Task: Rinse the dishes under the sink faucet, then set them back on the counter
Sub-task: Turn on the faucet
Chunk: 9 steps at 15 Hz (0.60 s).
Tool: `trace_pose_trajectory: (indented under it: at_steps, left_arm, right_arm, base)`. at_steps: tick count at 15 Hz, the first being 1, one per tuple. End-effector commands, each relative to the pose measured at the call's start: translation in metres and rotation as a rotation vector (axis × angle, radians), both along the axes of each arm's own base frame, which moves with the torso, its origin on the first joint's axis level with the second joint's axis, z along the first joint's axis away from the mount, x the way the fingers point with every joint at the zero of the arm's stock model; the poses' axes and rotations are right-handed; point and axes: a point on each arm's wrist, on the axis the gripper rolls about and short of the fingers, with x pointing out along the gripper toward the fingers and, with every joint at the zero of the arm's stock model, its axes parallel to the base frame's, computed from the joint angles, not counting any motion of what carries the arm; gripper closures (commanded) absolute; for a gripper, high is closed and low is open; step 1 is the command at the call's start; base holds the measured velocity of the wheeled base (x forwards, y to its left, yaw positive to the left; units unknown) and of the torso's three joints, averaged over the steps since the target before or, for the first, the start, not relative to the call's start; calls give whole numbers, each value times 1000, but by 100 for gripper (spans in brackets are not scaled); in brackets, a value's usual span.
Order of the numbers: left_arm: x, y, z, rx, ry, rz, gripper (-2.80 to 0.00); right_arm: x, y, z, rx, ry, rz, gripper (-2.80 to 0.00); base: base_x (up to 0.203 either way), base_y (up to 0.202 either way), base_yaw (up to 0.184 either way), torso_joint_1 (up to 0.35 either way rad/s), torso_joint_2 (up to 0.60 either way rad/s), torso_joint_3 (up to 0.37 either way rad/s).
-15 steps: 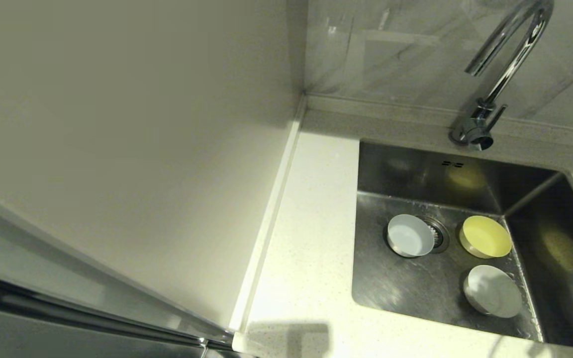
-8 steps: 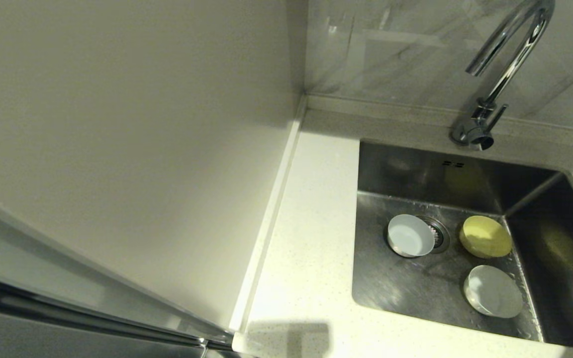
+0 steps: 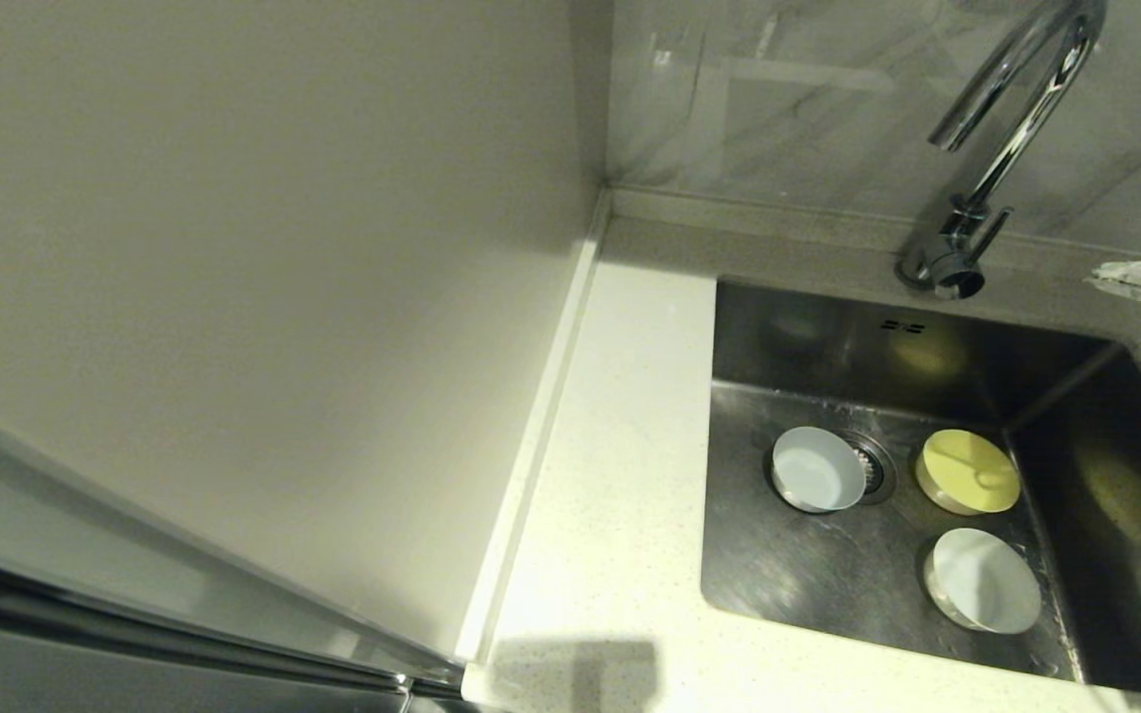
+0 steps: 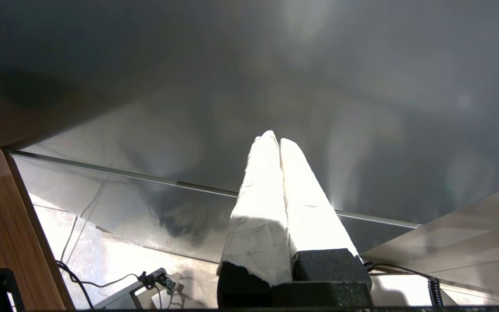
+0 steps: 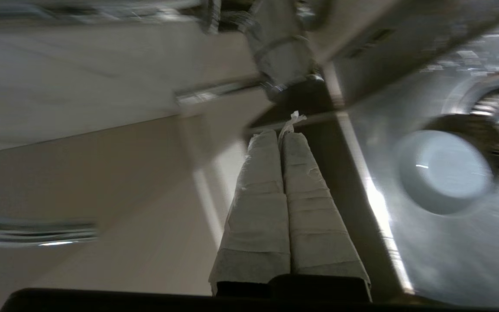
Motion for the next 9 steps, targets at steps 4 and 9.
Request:
trace_pose_trajectory:
  at_steps: [4,9]
  left_arm:
    - [0,0,-1,0,3,0,0]
    - [0,0,-1,0,2,-1,0]
  right_arm:
    - [22,-24,-18,27,-108,46,0]
    - [33,-18,-4,52,-246,78,0]
  base:
    - [0,0,0,0,0,0]
    - [0,0,0,0,0,0]
